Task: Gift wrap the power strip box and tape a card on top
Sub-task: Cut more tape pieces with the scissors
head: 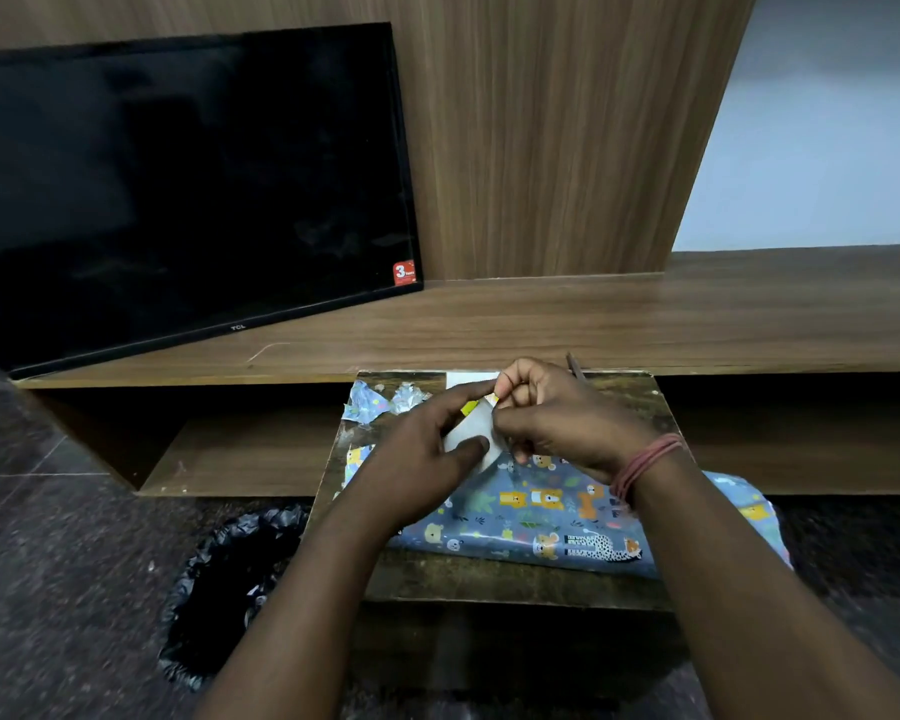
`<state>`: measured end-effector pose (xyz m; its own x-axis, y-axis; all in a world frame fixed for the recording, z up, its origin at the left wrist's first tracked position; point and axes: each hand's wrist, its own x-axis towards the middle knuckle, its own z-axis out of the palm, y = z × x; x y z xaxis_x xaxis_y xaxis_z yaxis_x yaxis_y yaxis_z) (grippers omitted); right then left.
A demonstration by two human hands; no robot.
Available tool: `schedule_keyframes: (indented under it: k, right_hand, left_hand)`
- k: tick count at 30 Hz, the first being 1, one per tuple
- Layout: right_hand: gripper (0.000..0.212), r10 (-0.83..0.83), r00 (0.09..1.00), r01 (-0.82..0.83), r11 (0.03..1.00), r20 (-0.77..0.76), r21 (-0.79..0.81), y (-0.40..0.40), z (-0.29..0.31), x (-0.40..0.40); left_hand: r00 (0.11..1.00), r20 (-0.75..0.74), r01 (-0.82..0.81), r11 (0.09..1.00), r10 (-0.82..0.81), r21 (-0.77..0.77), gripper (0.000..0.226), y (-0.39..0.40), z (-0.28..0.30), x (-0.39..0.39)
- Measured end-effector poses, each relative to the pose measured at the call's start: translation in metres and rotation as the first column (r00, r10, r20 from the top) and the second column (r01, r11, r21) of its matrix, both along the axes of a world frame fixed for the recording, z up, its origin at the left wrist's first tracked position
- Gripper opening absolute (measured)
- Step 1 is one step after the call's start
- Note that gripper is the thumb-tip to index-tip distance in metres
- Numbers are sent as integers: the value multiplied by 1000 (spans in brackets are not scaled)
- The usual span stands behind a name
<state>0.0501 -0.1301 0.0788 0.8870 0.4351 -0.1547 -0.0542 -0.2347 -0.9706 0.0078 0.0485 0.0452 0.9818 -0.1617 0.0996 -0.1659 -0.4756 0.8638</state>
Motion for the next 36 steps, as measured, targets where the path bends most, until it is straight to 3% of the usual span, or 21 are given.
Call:
schedule_keyframes:
  k: [8, 11, 14, 18, 20, 26, 36]
  right_hand:
    - [30, -40, 986, 38, 999, 163, 16, -2, 2, 4]
    - [36, -39, 985, 38, 999, 169, 14, -10, 6, 6]
    - [41, -7, 968, 53, 983, 252, -177, -11, 4, 3]
    - [11, -79, 903, 170, 968, 422, -183, 1, -3, -1]
    - [10, -80, 883, 196, 958, 462, -208, 3, -3, -1]
    - [16, -163, 847, 312, 923, 505, -225, 4, -13, 5]
    - [22, -255, 827, 367, 920, 502, -138, -10, -9, 14]
  left_hand:
    - [988, 10, -151, 978, 154, -146, 4, -5, 4, 6]
    - [985, 7, -168, 955, 175, -244, 4, -4, 7, 6]
    - [979, -6, -194, 931, 202, -309, 5, -3, 6, 8]
    - [975, -1, -212, 922, 224, -325, 4, -4, 4, 8]
    - [974, -7, -214, 920, 224, -329, 4, -5, 3, 8]
    - [981, -87, -193, 926, 174, -323, 46, 0, 2, 10]
    - [989, -125, -99, 976, 75, -192, 77, 6, 4, 2]
